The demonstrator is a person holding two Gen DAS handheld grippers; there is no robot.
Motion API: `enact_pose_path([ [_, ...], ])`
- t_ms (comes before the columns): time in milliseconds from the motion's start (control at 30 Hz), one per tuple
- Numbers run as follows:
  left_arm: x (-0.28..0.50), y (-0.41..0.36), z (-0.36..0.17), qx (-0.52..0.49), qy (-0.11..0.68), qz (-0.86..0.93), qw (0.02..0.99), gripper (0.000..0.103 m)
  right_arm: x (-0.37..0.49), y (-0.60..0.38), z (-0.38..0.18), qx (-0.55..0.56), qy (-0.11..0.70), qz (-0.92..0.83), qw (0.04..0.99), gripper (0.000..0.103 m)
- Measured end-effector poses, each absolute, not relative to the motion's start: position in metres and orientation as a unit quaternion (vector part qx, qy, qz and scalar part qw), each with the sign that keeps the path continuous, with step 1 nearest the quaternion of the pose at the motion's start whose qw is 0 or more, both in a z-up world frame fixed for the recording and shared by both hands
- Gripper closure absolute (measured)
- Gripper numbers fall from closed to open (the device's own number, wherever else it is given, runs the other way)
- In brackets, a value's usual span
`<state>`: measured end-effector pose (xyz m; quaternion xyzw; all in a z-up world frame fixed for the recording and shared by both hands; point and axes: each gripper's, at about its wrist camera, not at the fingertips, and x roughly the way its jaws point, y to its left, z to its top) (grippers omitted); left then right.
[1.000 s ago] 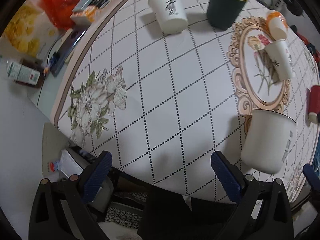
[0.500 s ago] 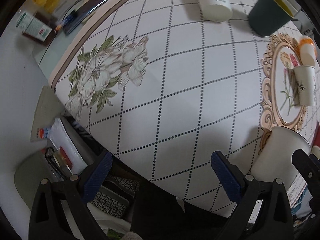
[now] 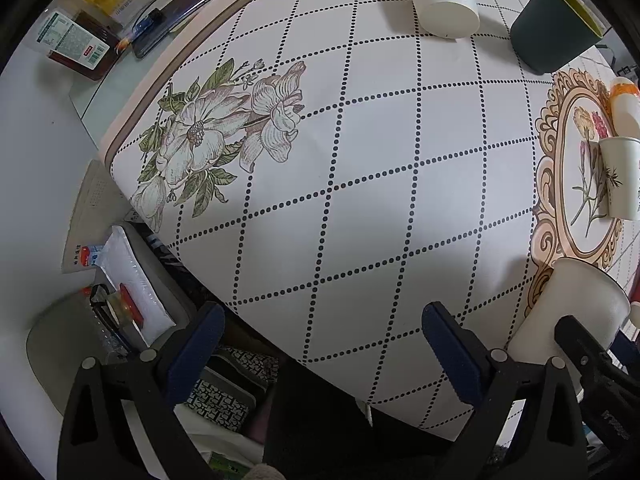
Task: Flip cup upside down
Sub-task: 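Grasp the white mug with the right tool and lift it, then rotate the held mug with the right tool until its base faces up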
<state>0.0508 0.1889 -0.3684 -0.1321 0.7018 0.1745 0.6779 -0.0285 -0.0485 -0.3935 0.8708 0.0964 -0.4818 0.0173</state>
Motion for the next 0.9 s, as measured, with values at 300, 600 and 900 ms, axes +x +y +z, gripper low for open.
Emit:
enact_pose_path([
  [300, 0.049, 0.188, -0.371, -0.127, 0.705, 0.174, 0.676, 0.001, -0.034, -0.044, -0.403, 0.871, 0.085, -0.484, -0.003, 0.004],
  [600, 0.047, 0.190, -0.371, -0.126, 0.706, 0.174, 0.675, 0.002, -0.034, -0.027, -0.420, 0.870, 0.038, -0.488, -0.049, 0.005],
  [900, 0.047, 0.192, -0.368, -0.122, 0.703, 0.173, 0.679, 0.002, -0.032, -0.005, -0.417, 0.861, -0.032, -0.494, -0.116, 0.009],
])
